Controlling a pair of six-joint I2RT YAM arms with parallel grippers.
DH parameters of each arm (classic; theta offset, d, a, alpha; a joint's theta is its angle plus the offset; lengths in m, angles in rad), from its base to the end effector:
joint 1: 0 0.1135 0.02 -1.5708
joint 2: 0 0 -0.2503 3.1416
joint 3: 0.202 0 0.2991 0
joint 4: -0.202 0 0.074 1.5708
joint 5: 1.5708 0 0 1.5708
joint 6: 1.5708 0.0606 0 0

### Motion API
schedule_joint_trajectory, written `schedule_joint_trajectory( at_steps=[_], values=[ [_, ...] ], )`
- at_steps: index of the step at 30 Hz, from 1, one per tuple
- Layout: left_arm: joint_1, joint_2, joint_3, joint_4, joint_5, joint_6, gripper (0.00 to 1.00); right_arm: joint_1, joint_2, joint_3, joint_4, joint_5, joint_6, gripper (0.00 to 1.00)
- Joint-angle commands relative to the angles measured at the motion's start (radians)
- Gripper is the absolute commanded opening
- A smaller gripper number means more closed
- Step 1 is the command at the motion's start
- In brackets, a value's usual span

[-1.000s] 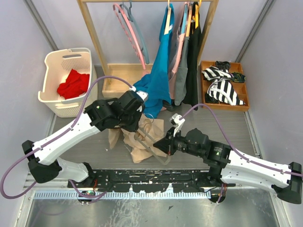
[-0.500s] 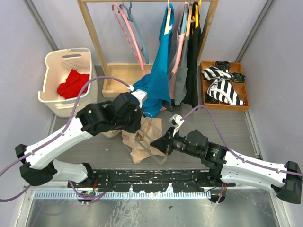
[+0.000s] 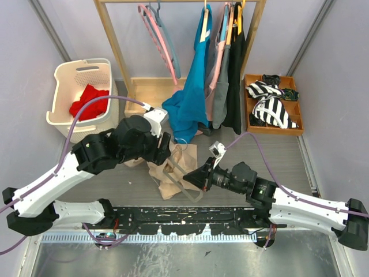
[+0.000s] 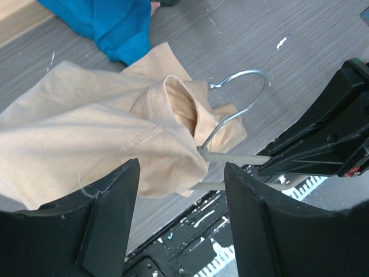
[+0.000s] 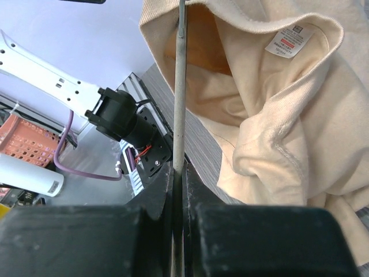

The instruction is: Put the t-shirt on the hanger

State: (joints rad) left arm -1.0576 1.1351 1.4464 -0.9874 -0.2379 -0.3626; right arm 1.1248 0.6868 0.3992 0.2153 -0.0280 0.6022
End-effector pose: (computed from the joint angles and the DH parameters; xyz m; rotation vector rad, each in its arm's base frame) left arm 0.1492 -0.2357 0.4041 0.6505 2.1782 -0.5042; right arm 0.1101 0.2341 0.2369 -0.4938 1.7548 1.3054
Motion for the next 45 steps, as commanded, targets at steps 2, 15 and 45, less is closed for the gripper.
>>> schedule_joint_trajectory(
  at_steps=[2,15,45],
  values=[
    [-0.006,-0.012,-0.034,0.08,0.006,0.091,0.68,0.004,0.024,0.045,0.184,-0.035,0.01,0.01],
    [-0.038,-0.018,-0.101,0.146,-0.001,0.172,0.71,0.005,0.074,0.105,0.205,-0.061,0.009,0.01],
    [-0.044,0.028,-0.134,0.206,-0.003,0.137,0.0,0.004,0.146,0.268,0.147,-0.047,-0.023,0.01]
  ],
)
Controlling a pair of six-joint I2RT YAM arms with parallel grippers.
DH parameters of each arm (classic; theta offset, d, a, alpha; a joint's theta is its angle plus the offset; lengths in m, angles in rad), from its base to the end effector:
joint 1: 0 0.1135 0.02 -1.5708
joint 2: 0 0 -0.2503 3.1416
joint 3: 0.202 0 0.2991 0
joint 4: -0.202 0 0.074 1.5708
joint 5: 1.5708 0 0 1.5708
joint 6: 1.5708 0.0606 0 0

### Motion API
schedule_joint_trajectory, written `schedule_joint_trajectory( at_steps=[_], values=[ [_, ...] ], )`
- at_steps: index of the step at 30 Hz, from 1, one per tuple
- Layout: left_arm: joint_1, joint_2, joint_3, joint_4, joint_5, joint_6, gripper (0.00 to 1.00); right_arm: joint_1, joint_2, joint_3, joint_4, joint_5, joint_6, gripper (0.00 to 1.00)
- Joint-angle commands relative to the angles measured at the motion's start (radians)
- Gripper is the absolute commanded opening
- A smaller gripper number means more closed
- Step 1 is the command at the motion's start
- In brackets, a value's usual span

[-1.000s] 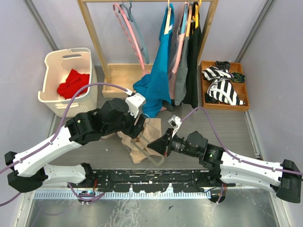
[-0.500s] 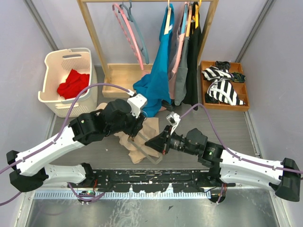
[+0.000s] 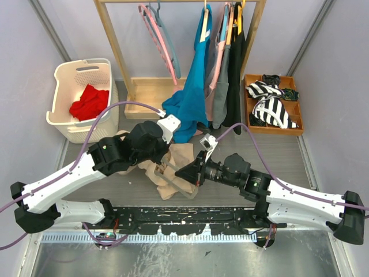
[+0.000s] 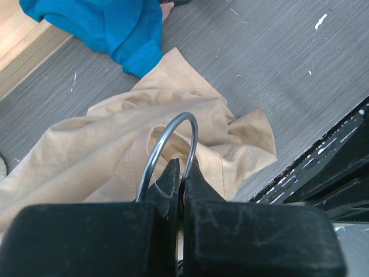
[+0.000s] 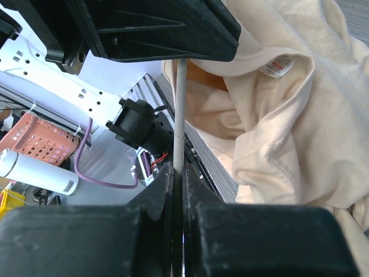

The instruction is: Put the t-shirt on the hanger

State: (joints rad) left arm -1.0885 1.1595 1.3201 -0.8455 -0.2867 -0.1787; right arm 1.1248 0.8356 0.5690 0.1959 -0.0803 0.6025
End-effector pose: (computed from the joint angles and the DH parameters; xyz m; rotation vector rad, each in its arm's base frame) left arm 0.1552 -0.2595 0.3654 0.8476 2.0825 -0.3691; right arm 0.1184 0.2589 0.2703 -0.5393 1.7524 1.3456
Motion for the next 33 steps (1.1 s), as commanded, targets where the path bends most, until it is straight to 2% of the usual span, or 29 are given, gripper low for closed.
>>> schedule_joint_trajectory(
  at_steps=[1,3,7,10,16,19,21,27,33],
  values=[
    [-0.013,0.0,-0.011,0.066,0.042,-0.047,0.0,0.004,0.0,0.102,0.157,0.004,-0.023,0.01],
    [-0.013,-0.01,-0.016,0.07,0.032,-0.044,0.0,0.003,0.0,0.116,0.126,0.005,-0.024,0.05],
    [-0.013,-0.054,-0.041,0.079,0.01,-0.033,0.0,0.004,-0.018,0.172,-0.015,0.018,-0.025,0.36],
    [-0.013,-0.088,-0.061,0.081,-0.008,-0.022,0.0,0.004,-0.071,0.216,-0.157,0.073,-0.019,0.47],
    [-0.013,-0.135,-0.089,0.1,-0.019,-0.016,0.0,0.004,-0.189,0.325,-0.501,0.326,0.038,0.56],
    [-0.013,-0.142,-0.096,0.117,-0.02,-0.013,0.0,0.003,-0.136,0.393,-0.711,0.439,0.129,0.55],
    [-0.013,-0.139,-0.098,0.128,-0.022,-0.01,0.0,0.003,-0.065,0.426,-0.801,0.438,0.167,0.55],
    [-0.014,-0.143,-0.12,0.172,-0.031,-0.01,0.0,-0.001,0.146,0.471,-0.813,0.387,0.162,0.64],
    [-0.013,-0.168,-0.15,0.201,-0.051,-0.015,0.0,-0.06,0.309,0.503,-0.77,0.317,0.115,0.66]
  ],
)
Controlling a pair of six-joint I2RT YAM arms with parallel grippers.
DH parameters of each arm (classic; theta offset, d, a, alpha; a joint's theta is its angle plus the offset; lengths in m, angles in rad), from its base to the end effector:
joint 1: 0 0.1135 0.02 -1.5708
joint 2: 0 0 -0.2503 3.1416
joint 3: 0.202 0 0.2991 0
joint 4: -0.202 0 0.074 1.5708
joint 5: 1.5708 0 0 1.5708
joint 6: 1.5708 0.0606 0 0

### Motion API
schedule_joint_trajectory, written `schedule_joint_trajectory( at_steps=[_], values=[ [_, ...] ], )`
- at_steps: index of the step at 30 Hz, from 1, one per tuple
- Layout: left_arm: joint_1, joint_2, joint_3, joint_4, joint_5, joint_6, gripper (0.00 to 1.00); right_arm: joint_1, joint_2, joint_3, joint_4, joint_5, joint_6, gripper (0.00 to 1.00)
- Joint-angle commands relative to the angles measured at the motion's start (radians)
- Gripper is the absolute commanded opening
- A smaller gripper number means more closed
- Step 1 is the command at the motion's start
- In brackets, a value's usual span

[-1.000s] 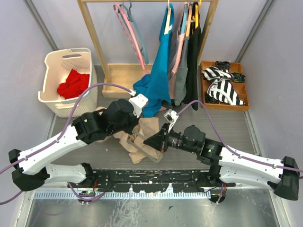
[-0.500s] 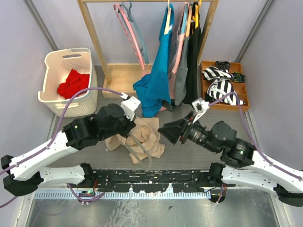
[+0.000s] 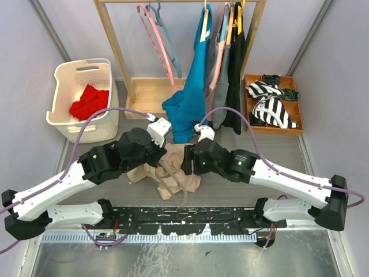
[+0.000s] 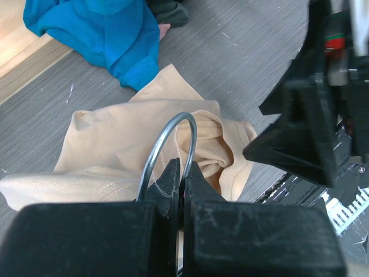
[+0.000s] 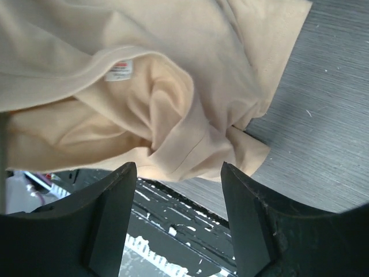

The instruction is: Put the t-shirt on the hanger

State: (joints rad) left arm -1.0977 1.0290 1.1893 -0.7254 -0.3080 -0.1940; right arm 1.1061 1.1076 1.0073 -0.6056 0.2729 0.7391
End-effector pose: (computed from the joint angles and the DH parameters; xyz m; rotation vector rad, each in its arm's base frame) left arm 0.1448 -0.2425 0.3634 0.7665 1.9957 -0.4411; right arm 0.1519 0.2666 0.2819 -0.2801 2.3188 0.6645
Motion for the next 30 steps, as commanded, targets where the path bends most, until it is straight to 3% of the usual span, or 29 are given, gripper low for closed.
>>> schedule_joint_trajectory(
  at_steps=[1,8,21,25,30],
  values=[
    [-0.004,-0.044,-0.026,0.09,-0.033,0.0,0.0,-0.058,0.05,0.058,0.046,-0.062,-0.025,0.66],
    [-0.004,-0.073,-0.066,0.137,-0.065,0.001,0.0,-0.123,0.101,0.045,0.101,-0.145,-0.044,0.61],
    [-0.004,-0.058,-0.076,0.19,-0.09,0.013,0.0,-0.134,0.186,0.02,0.161,-0.221,-0.063,0.6],
    [-0.004,-0.057,-0.081,0.202,-0.118,0.019,0.0,-0.134,0.179,0.001,0.172,-0.238,-0.053,0.25],
    [-0.004,-0.069,-0.126,0.274,-0.206,0.032,0.0,-0.134,0.086,-0.015,0.142,-0.235,-0.039,0.05]
  ],
)
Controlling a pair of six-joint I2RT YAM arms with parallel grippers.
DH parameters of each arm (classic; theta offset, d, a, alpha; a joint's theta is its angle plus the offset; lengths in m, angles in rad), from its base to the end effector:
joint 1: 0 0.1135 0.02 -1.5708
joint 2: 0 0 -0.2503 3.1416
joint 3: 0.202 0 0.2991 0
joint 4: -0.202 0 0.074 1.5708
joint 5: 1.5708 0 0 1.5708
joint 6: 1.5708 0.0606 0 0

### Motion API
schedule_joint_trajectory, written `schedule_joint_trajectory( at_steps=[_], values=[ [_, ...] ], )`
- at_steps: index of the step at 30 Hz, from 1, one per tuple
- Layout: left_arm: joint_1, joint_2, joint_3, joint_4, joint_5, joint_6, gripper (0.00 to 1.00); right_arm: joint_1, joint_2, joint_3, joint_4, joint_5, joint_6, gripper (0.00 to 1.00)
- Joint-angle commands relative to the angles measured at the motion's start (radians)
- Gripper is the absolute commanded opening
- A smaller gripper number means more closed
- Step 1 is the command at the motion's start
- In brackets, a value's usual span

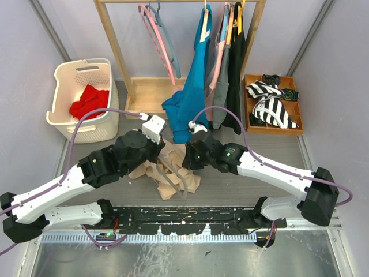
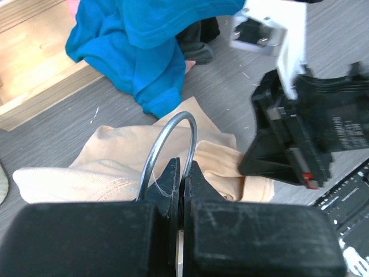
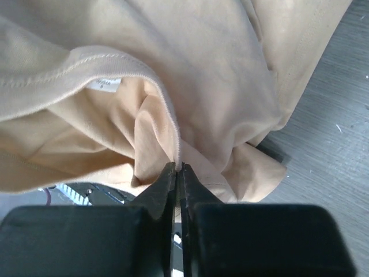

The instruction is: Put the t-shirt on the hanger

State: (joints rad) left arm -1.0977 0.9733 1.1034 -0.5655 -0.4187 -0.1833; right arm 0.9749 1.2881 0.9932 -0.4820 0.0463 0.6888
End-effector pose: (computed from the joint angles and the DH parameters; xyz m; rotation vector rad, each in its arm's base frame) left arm 0.1492 -0.2373 0.3634 0.6307 1.8873 -0.4156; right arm 0.1954 0.2831 0.2318 -0.3293 2.4551 0.7289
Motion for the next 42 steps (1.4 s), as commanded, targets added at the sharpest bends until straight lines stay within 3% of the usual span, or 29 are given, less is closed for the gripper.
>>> schedule_joint_trajectory(
  at_steps=[1,12,27,34,42],
  values=[
    [-0.004,-0.014,-0.05,0.135,-0.112,0.024,0.0,-0.002,-0.115,-0.003,0.009,-0.007,0.014,0.02],
    [-0.004,0.073,-0.089,0.348,-0.332,0.094,0.0,0.035,-0.288,-0.029,-0.028,-0.045,0.058,0.01],
    [0.01,0.065,-0.125,0.568,-0.491,0.233,0.0,0.043,-0.471,-0.095,-0.045,-0.117,0.089,0.01],
    [0.011,0.102,-0.124,0.685,-0.545,0.266,0.0,0.044,-0.49,-0.126,0.055,-0.191,0.134,0.01],
    [0.012,0.168,-0.102,0.732,-0.612,0.171,0.0,0.118,-0.399,-0.155,0.23,-0.201,0.17,0.01]
  ],
)
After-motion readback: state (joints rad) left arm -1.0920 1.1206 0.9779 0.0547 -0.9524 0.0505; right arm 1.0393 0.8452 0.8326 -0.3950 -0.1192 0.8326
